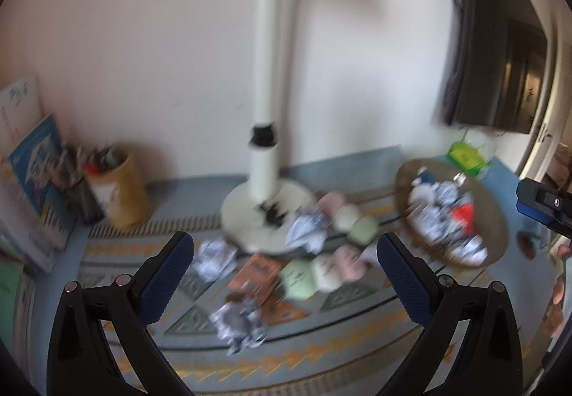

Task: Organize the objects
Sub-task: 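Lower both tools onto the large crumpled paper and grasp it together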

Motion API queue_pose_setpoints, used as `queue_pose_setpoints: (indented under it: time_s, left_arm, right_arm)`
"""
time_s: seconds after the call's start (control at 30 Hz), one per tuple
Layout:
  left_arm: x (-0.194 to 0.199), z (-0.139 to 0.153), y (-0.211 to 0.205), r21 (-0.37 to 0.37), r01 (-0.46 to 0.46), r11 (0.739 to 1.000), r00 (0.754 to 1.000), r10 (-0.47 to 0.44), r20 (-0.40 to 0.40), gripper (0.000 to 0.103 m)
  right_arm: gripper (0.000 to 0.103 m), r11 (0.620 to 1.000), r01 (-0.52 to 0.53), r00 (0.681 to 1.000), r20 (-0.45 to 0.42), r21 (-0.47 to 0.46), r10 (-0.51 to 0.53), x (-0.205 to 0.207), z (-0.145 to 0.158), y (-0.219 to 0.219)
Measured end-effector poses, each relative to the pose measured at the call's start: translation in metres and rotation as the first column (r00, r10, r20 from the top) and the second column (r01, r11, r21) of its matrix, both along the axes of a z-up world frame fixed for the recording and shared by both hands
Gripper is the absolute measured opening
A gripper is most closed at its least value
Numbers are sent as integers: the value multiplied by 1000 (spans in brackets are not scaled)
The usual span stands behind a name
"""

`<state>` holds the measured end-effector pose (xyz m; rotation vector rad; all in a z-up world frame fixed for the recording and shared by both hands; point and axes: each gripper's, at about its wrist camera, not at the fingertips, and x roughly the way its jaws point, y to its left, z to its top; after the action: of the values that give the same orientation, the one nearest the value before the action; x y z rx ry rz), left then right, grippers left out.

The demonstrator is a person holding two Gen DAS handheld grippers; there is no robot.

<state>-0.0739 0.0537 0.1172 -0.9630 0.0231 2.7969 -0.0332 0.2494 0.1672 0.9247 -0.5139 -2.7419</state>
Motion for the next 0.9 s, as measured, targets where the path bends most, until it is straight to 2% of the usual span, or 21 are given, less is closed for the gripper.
queue_pose_setpoints:
  time_s: [0.13, 0.2, 0.3, 0.47, 0.6, 0.67, 0.8, 0.9]
  left_arm:
    - [6, -48, -29, 23, -43, 999, 996, 41, 83, 102]
    - [6, -77, -38, 28, -59, 998, 990, 55, 129, 102]
    - [4, -104, -41, 12, -69, 998, 984, 66, 164, 102]
    - [-9, -127, -42, 16, -83, 996, 977, 78, 196, 102]
    - [-24, -136, -46, 91, -84, 992, 969, 60, 238, 102]
    - [-29, -140, -45, 91, -93, 991, 968, 68, 240, 102]
    - [-34, -143, -33, 38, -105, 994, 963, 92, 252, 102]
    - [-37, -145, -25, -25, -113, 993, 958, 116, 261, 102]
  right_arm:
    - [103, 999, -32, 994, 100, -33, 35, -5, -58, -32]
    - [103, 998, -23, 990, 134, -63, 31, -6, -86, -42]
    - [103, 994, 21, 987, 163, -111, -2, -8, -119, -50]
    - [103, 991, 121, 986, 121, -55, -113, -20, -142, -54]
    - [103, 973, 205, 974, 115, -106, -193, -43, -153, -41]
    - [103, 962, 232, 968, 128, -144, -215, -54, -160, -37]
    - [103, 935, 310, 948, 132, -171, -290, -72, -167, -32]
    - [103, 929, 318, 947, 110, -189, -302, -75, -174, -31]
